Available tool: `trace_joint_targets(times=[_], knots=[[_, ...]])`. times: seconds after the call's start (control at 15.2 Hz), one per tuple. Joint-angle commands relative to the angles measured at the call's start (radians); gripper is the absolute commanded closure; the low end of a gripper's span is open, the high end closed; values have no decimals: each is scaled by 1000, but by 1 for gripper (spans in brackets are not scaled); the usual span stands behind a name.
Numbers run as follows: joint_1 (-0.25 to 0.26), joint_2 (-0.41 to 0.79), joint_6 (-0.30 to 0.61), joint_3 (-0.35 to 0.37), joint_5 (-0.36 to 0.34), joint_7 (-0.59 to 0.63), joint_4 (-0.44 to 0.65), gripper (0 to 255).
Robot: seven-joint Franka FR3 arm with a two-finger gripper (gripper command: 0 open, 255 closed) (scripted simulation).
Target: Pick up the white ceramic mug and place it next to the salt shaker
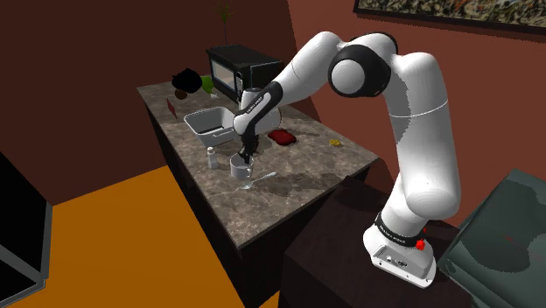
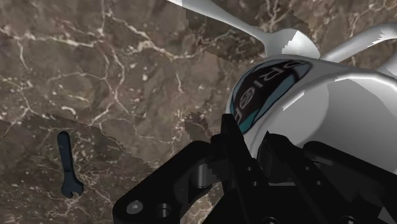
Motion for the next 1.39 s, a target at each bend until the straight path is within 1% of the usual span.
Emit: trace_joint_targets(times=[0.0,0.33,0.86,0.92,1.25,1.32], knots=[[-4,20,20,6,8,-7,0,255],[-15,73,64,21,26,-22,10,255],[-15,73,64,21,26,-22,10,255],[-15,74,65,22,26,-23,9,0],[-15,73,64,21,26,-22,10,0],[-10,44,44,13,18,-17,0,0]])
